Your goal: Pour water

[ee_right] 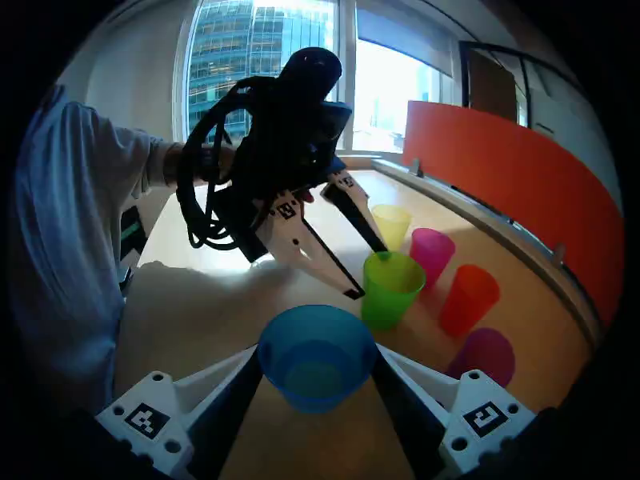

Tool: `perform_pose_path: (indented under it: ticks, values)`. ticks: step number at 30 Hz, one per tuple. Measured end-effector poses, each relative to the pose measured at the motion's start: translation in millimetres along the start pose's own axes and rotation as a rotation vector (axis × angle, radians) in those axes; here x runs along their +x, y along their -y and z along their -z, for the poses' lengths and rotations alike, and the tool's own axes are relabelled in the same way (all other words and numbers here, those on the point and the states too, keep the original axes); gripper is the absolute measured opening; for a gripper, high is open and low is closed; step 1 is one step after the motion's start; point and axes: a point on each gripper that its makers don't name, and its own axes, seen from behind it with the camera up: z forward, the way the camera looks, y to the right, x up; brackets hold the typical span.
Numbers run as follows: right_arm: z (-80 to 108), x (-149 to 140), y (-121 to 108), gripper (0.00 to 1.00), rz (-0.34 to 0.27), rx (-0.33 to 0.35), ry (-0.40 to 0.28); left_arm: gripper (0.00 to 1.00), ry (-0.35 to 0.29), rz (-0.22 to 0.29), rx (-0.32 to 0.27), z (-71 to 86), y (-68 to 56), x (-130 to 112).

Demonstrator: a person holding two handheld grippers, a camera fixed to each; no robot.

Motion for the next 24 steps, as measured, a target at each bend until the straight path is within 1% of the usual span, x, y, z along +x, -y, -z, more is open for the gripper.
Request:
perform_pose_path:
  ticks: [10, 15, 21, 23, 24]
  values:
    - [15.4, 6.5, -2.1, 0.92, 0.0, -0.023, -0.022, 0.96, 0.007, -0.008, -0.006, -12.1, -1.3, 7.6]
    - [18.6, 7.5, -1.9, 0.92, -0.002, -0.027, -0.028, 0.96, 0.014, -0.021, -0.004, -17.0, -1.8, 8.3]
    - [20.3, 7.1, -2.7, 0.92, -0.006, -0.036, -0.031, 0.96, 0.016, -0.029, 0.0, -18.9, -1.5, 11.2]
    - [20.8, 7.0, -3.0, 0.92, -0.009, -0.038, -0.033, 0.94, 0.016, -0.028, 0.004, -19.3, -0.8, 12.0]
    - [21.1, 7.1, -3.1, 0.92, -0.01, -0.038, -0.033, 0.9, 0.016, -0.028, 0.006, -19.5, -0.3, 12.2]
